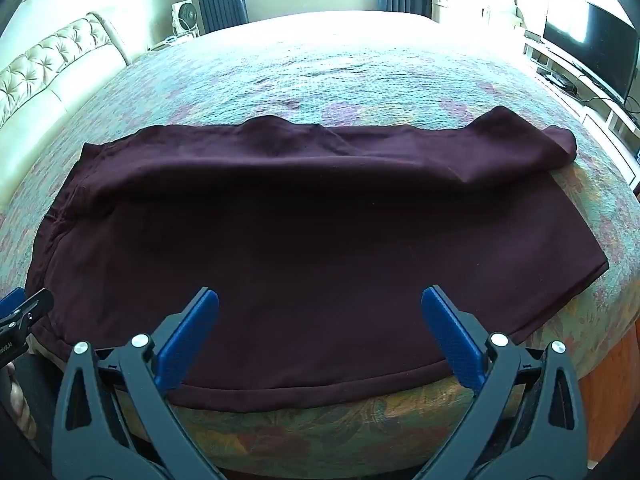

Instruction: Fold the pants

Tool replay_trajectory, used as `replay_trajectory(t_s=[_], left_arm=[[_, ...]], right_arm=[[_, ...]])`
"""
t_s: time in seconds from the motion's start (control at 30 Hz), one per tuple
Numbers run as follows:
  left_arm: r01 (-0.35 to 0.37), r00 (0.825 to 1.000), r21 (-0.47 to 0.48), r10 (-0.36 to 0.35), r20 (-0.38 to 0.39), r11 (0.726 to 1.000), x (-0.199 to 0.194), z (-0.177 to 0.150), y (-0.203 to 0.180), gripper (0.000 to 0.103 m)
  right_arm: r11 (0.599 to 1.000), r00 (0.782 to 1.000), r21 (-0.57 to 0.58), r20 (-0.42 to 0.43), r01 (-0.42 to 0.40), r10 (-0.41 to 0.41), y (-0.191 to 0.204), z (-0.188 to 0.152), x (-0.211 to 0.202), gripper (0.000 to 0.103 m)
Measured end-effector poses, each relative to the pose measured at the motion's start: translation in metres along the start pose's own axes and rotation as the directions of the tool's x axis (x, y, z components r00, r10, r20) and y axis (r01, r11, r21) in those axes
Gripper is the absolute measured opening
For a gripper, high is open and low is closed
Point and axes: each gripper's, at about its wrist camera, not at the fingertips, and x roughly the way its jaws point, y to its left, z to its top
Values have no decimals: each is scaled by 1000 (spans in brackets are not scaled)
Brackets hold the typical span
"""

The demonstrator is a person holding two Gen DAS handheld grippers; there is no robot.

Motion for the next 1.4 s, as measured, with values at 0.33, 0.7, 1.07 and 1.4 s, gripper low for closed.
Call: replay_trajectory(t_s=[0.33,0.7,1.07,1.4], left_arm=[[-1,1000,-2,1,-2,1000,3,0,0,98],[-1,1000,0,1,-3,1000,4,-1,0,98],[-1,1000,1,1,-5,1000,5,-2,-2,98],[0,1000,1,0,-8,1000,5,-3,-2,98]], right_arm=[[1000,1000,7,-1,2,-2,3,-1,-1,101],[1000,1000,1,0,1,-1,3,-1,2,101],[1000,1000,-2,-2,-1,1,4,-2,3,101],[1000,1000,1,-2,-3,3,3,-2,4,101]])
